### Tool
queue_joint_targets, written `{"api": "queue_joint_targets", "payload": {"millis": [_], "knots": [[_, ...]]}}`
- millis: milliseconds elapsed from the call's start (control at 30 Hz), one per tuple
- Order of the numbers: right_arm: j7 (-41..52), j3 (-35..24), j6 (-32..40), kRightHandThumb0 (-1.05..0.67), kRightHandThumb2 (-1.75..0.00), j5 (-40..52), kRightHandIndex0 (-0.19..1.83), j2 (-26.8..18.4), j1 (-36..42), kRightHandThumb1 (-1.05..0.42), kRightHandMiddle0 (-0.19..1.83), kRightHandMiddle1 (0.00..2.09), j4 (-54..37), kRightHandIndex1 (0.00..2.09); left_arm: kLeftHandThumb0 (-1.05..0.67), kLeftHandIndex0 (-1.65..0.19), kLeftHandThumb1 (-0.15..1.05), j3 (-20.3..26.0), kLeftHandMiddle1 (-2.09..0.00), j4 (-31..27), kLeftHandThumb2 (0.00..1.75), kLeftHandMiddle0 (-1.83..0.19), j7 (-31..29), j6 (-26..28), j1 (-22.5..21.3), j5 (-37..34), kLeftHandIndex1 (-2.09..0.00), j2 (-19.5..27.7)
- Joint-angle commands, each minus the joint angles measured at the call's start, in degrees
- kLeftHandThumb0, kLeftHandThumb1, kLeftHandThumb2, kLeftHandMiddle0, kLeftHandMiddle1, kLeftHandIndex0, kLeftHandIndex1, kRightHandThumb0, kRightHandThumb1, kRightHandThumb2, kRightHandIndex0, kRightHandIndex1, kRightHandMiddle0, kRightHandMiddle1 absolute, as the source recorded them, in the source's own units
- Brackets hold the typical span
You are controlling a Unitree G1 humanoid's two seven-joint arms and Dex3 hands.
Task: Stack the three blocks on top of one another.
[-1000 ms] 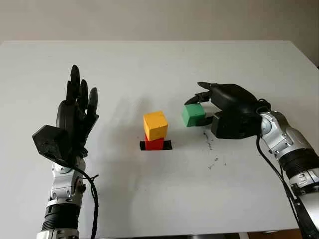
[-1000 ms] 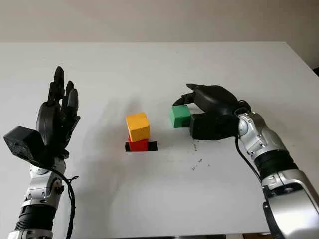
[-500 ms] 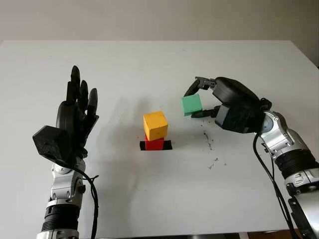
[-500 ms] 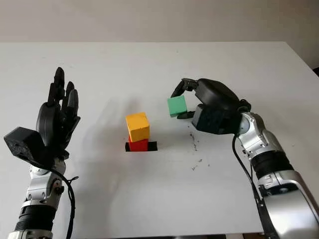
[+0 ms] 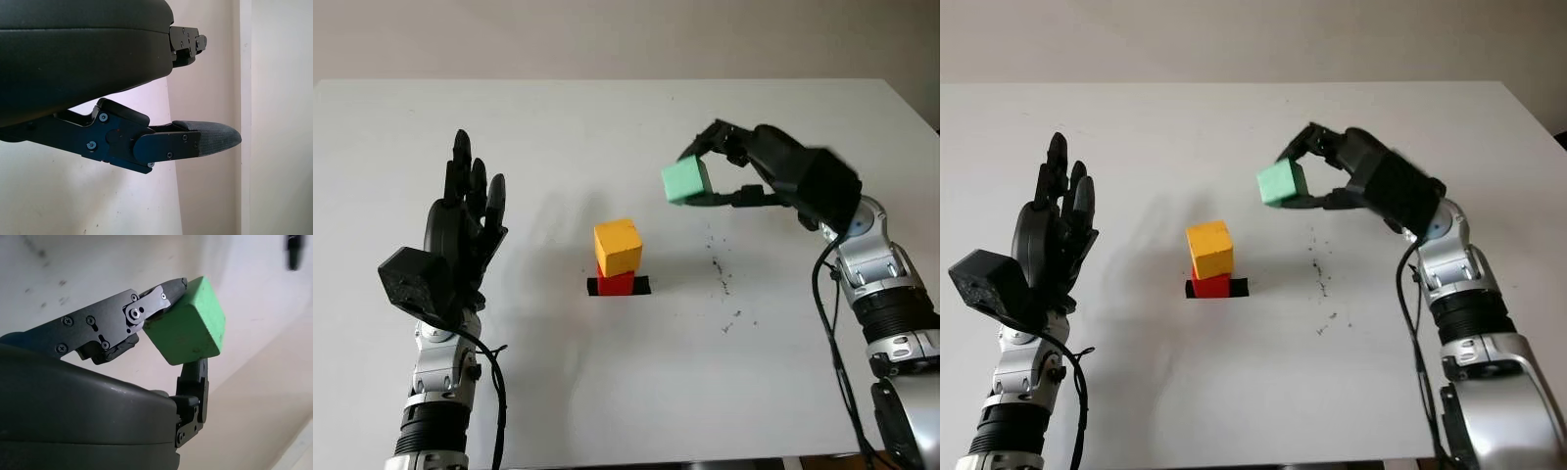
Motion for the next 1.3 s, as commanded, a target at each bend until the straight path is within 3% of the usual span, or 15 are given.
{"api": "queue_joint_targets", "payload": {"millis": [0, 400, 600, 1000, 1267], "knots": [[1.99, -1.65, 3.89, -0.4, -0.05, 2.81, 0.23, 0.78, -1.32, -0.95, 0.24, 1.64, -3.06, 0.04, -0.73, 0.05, 1.05, -0.05, -0.06, -1.12, 0.45, 0.03, 0.22, 0.12, 0.6, 0.17, -0.06, 0.19], [6.24, -4.9, 27.94, -0.43, -0.06, 15.25, 0.17, 4.51, -0.26, -0.99, 0.22, 1.75, -17.94, 0.02, -0.74, 0.05, 1.05, -0.24, -0.05, -0.79, 0.45, 0.03, 0.19, -0.41, 0.64, 0.49, -0.06, 0.15], [6.84, -6.71, 35.47, -0.43, -0.06, 21.85, 0.21, 6.64, 1.75, -1.03, 0.16, 1.8, -22.93, 0.05, -0.75, 0.06, 1.05, -0.31, -0.05, -1.18, 0.45, 0.04, 0.77, 0.22, 0.77, 1.02, -0.05, 0.09], [7.5, -3.8, 37.97, -0.4, -0.05, 23.29, 0.21, 9.3, 4.31, -1.02, 0.18, 1.78, -24.31, 0.04, -0.75, 0.05, 1.05, -0.18, -0.06, -0.6, 0.45, 0.03, 0.57, -0.48, 0.58, 0.51, -0.06, -0.2], [5.9, 0.56, 31.28, -0.41, -0.04, 16.54, 0.2, 9.58, 5.67, -0.96, 0.26, 1.74, -22.5, 0.04, -0.76, 0.05, 1.05, -0.19, -0.06, -0.8, 0.44, 0.03, 0.57, -0.15, 0.64, 0.46, -0.06, -0.3]]}}
